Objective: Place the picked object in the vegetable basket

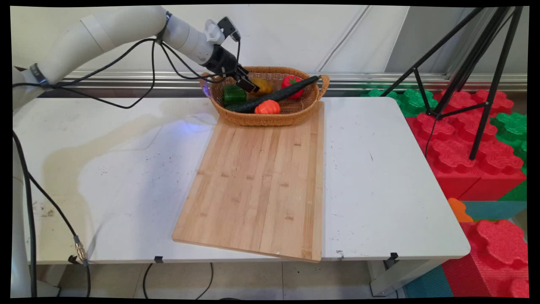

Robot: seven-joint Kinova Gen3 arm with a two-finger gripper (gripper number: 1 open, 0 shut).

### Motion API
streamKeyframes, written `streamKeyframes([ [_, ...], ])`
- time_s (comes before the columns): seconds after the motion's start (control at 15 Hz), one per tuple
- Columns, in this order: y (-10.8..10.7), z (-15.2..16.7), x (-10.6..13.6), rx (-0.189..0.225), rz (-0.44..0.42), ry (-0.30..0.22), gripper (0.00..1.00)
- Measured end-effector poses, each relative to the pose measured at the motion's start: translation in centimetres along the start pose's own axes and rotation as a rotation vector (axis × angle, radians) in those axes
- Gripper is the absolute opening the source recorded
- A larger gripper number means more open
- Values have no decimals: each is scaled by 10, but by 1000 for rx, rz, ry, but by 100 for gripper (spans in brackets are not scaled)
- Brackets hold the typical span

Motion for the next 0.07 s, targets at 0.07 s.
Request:
streamKeyframes([
  [0.07, -1, 3, 2, -1, -1, 2, 100],
])
